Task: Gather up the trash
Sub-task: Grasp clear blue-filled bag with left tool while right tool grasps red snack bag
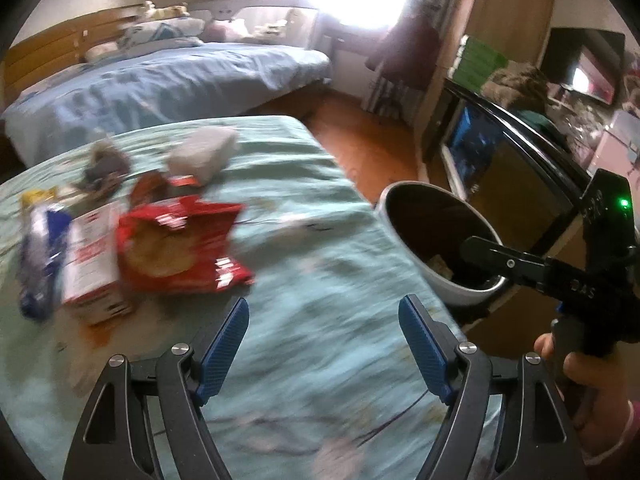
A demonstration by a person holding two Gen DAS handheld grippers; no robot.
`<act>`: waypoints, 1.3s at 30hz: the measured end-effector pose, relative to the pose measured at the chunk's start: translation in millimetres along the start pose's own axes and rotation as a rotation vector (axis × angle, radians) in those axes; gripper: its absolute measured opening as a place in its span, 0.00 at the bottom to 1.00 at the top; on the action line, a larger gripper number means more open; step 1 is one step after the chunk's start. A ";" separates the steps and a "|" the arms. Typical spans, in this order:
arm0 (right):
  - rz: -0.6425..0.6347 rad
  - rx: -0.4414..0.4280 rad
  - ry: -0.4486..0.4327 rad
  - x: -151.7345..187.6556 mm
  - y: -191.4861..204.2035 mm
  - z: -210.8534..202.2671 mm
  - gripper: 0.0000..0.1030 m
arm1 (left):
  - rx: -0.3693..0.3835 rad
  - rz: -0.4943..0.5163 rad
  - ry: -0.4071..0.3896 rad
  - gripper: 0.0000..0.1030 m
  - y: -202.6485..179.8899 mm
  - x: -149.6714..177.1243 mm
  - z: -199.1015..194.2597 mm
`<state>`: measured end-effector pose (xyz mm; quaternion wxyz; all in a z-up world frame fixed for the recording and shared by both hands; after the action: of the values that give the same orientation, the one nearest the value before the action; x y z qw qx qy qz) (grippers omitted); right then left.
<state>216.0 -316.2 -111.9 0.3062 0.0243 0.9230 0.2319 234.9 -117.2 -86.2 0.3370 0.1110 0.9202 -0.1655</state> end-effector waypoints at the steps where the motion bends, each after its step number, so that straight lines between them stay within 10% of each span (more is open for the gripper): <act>1: -0.007 -0.011 0.005 2.0 7.7 2.0 0.89 | -0.012 -0.009 -0.005 0.75 6.0 3.2 -5.7; 22: -0.153 -0.139 0.112 37.2 123.1 52.2 0.89 | -0.161 -0.249 -0.074 0.75 119.0 39.3 -88.1; 39: -0.168 -0.147 0.127 23.0 157.1 93.9 0.88 | -0.231 -0.300 -0.039 0.75 174.5 16.2 -70.3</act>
<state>236.3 -133.1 -121.3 0.2662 -0.0902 0.9199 0.2736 236.9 71.6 -86.4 0.3368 -0.0700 0.9326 -0.1093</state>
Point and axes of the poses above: each gripper's, at about its wrist camera, not at the fingertips, and z roughly the way its jaws point, y to its left, x to its underside, the point moved 5 cm from there along z, roughly the way its jaws point, and after that the axes turned 2 degrees about y, right-handed, at the moved point
